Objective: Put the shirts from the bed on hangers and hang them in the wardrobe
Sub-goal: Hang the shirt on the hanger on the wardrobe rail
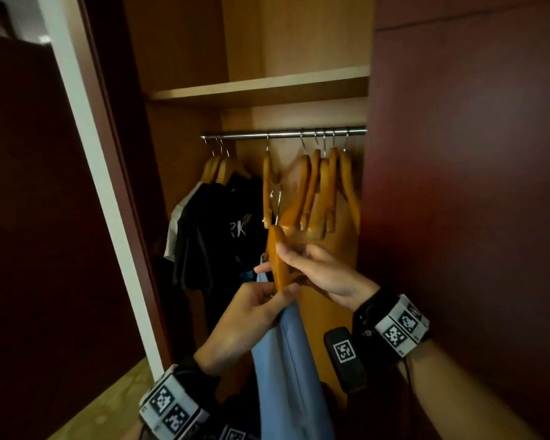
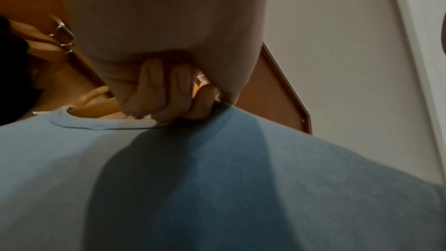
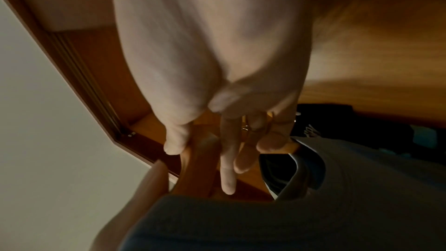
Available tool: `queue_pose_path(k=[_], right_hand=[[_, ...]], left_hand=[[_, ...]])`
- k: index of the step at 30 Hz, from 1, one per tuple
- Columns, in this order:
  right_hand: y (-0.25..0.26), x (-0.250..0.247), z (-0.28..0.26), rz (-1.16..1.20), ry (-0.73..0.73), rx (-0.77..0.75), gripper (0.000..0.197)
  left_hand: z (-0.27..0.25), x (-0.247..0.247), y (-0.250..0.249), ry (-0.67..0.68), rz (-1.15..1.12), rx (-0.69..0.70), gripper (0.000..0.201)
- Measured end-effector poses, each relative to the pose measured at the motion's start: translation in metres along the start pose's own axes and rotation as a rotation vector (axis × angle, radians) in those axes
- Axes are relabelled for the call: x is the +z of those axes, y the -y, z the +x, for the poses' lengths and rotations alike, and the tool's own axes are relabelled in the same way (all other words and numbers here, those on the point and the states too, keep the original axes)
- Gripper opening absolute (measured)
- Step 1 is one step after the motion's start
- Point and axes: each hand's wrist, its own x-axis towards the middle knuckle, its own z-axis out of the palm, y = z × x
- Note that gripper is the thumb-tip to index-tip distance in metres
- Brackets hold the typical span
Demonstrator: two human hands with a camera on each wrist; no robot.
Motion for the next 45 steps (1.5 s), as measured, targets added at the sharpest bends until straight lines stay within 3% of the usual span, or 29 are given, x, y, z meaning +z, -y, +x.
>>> queue_pose_path(k=[8,15,22,26,29,36,45], right_hand=[[-0.018,0.012,0.164,0.050,-0.009,-0.067,0.058],[0.005,0.007,0.253,-0.011,-0.171,-0.069,0.043],[0.012,-0.020,0.327,0.065,-0.305,-0.112,0.047],[0.015,-0.035,0.364,0.128,-0.341,-0.109,0.031],[0.020,-0.042,0.384,0.127,-0.350,-0.085,0.021],[0.016,-0.063,0.424,0.065,-0.403,-0.045,0.018],[0.003,-0.088,0.471,0.013,-0.522,0.001,0.019]], left_hand=[[0.095,-0.117,0.031,-0.071,-0.038,0.072,0.071],[0.165,-0.182,0.043,-0.006,-0.079,0.083,0.016],[0.219,-0.204,0.057,-0.120,0.110,0.019,0.058],[0.243,-0.209,0.064,-0.160,0.302,0.051,0.040],[0.265,-0.215,0.069,-0.144,0.376,0.087,0.039],[0.310,-0.225,0.082,-0.166,0.402,0.122,0.040],[0.355,-0.245,0.102,-0.123,0.505,0.058,0.033]])
